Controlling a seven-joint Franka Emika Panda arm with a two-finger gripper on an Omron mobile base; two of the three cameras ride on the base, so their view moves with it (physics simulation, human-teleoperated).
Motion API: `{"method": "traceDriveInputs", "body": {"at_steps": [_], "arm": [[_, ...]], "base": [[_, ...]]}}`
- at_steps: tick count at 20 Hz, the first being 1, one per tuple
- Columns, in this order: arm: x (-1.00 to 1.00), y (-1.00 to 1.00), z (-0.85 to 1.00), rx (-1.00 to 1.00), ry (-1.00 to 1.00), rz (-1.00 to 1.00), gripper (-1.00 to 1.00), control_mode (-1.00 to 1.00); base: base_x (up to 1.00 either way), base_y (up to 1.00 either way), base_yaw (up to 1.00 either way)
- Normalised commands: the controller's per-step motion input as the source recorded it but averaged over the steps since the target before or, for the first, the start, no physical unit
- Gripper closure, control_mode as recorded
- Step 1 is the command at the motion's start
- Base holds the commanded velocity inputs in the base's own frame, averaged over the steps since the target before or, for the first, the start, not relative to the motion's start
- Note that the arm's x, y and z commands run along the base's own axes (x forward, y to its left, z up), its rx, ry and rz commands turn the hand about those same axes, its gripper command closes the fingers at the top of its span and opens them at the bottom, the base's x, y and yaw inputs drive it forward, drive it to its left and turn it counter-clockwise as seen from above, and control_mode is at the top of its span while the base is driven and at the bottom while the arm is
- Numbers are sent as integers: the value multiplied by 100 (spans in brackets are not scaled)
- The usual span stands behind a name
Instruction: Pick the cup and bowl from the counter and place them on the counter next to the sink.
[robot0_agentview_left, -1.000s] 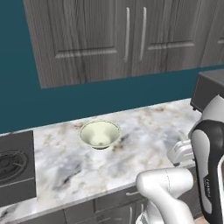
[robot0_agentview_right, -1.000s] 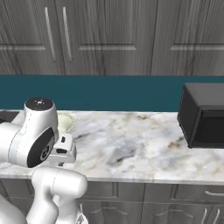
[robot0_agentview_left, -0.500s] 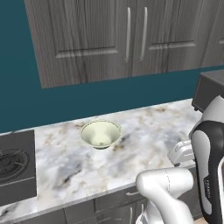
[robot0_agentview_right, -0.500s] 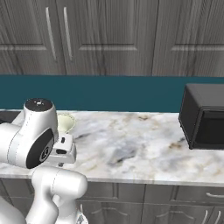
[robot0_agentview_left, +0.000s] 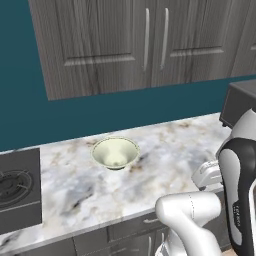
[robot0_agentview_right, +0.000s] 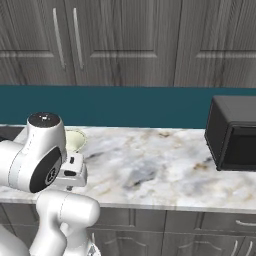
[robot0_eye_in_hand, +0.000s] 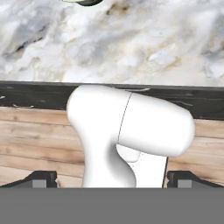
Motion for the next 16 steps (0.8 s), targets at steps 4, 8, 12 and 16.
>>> {"method": "traceDriveInputs", "body": {"at_steps": [4,8,12,16], "arm": [[0,0,0,0,0,0,-100,-100],[0,0,-14,10,-8,0,-100,-100],[0,0,-14,12,-11,0,-100,-100],[20,2,0,6,-6,0,-100,-100]], "base": [[0,0,0],[0,0,0],[0,0,0],[0,0,0]]}}
